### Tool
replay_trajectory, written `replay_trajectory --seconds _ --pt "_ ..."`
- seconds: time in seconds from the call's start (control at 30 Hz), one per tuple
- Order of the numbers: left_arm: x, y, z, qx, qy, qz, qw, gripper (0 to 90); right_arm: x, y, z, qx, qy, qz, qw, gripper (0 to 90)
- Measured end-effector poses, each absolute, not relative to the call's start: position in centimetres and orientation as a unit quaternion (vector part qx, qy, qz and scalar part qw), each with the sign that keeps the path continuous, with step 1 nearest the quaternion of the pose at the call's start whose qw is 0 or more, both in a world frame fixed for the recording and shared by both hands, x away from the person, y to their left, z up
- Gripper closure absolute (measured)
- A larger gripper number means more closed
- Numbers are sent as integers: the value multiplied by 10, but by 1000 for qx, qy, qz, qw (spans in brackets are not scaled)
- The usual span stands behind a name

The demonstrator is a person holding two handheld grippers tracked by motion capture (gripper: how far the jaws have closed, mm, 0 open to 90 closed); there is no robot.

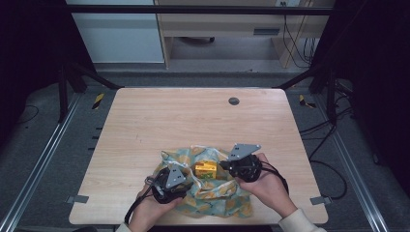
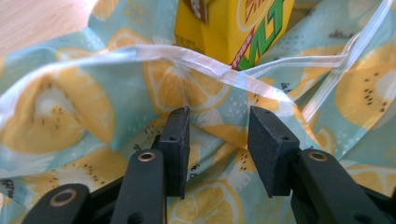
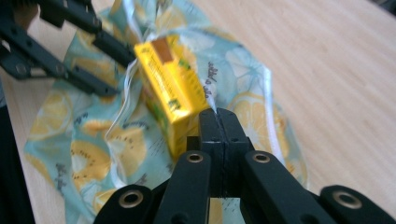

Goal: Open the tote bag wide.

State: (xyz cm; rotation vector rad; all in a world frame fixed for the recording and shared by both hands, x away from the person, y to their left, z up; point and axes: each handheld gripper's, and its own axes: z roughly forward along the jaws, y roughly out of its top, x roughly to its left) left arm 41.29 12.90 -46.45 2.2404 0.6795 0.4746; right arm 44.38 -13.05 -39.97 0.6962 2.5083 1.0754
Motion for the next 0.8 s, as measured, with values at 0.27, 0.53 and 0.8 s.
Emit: replay_trajectory --seconds 0.27,0.53,0.8 --pt "415 128 -474 881 264 182 347 599 464 -130 -381 253 866 394 177 900" --pt "417 127 -483 892 260 175 326 597 496 -135 -387 288 855 391 181 900" --pt "419 126 -487 895 260 172 318 593 522 -149 -423 336 850 373 160 900"
